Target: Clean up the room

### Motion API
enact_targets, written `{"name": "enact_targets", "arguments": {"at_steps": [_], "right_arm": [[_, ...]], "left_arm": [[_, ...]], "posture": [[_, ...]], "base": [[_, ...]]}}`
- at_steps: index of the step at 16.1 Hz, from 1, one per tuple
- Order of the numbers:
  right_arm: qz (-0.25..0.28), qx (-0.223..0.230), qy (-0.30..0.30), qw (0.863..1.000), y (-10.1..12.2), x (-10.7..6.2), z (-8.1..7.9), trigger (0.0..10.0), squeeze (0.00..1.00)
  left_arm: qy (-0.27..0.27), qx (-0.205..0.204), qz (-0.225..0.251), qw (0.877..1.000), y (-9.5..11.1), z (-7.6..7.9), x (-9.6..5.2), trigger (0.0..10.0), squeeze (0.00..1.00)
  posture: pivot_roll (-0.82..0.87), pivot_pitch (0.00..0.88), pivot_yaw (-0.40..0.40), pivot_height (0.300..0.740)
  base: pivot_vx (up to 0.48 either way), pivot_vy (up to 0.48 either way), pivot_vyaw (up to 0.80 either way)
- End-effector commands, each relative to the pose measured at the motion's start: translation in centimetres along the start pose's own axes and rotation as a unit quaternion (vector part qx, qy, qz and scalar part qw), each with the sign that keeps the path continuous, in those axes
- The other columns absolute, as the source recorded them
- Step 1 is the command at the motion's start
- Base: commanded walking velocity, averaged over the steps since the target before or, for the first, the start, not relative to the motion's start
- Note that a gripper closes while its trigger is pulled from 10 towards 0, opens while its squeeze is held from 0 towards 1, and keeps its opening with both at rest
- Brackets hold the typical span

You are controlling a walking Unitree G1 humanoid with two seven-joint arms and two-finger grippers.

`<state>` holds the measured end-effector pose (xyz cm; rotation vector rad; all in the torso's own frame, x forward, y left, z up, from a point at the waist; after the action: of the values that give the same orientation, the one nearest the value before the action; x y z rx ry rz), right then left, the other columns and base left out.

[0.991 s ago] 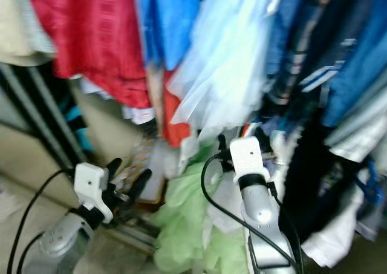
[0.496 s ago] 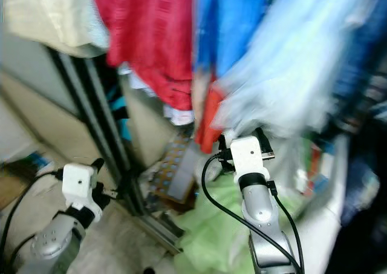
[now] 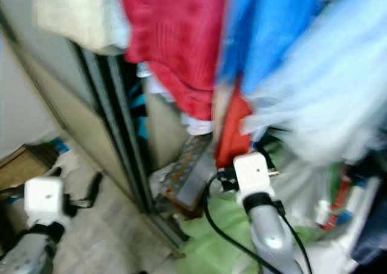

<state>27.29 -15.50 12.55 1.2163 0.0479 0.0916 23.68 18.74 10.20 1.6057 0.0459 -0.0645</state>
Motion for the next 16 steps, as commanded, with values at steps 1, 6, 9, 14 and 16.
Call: {"name": "enact_targets", "arguments": {"at_steps": [1, 6, 9, 14, 16], "right_arm": [[-0.011, 0.003, -0.003, 1.0, -0.5, 0.0, 0.3, 10.0, 0.0], [-0.001, 0.02, 0.02, 1.0, 0.4, 1.0, -1.1, 10.0, 0.0], [-0.005, 0.021, 0.018, 1.0, 0.1, 1.2, -0.9, 10.0, 0.0], [-0.006, 0.031, 0.023, 0.999, 0.1, 1.6, -1.5, 10.0, 0.0], [-0.007, 0.032, 0.021, 0.999, 0.0, 1.7, -1.4, 10.0, 0.0]], "left_arm": [[-0.007, 0.001, 0.008, 1.0, 0.4, 0.4, -0.1, 10.0, 0.0], [-0.007, -0.006, 0.017, 1.0, 0.7, 1.2, 0.7, 10.0, 0.0], [-0.011, -0.002, 0.017, 1.0, 0.6, 1.4, 0.9, 10.0, 0.0], [-0.01, -0.002, 0.022, 1.0, 0.8, 1.5, 1.6, 10.0, 0.0], [-0.007, -0.004, 0.021, 1.0, 0.7, 1.4, 1.7, 10.0, 0.0]], "posture": [[-0.01, 0.085, -0.04, 0.74], [0.0, 0.065, -0.047, 0.74], [0.0, 0.057, -0.045, 0.74], [0.0, 0.045, -0.044, 0.74], [0.01, 0.044, -0.042, 0.74]], "base": [[0.0, 0.0, 0.0], [0.0, 0.0, 0.61], [0.0, 0.0, 0.8], [0.0, 0.0, 0.25], [0.0, 0.0, 0.0]]}}
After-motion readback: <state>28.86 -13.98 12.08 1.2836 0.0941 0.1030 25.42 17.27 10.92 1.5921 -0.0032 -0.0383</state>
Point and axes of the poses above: a point about 5 cm out from each wrist's last joint towards the gripper, its own x axis pointing out of the wrist towards the gripper, its own y axis along the axis of the wrist's last joint, z = x × y, the point moved 4 cm from there along x, pointing out of the wrist towards the gripper, and after that the axes turned 4 degrees about -x, right-handed, at the moved point
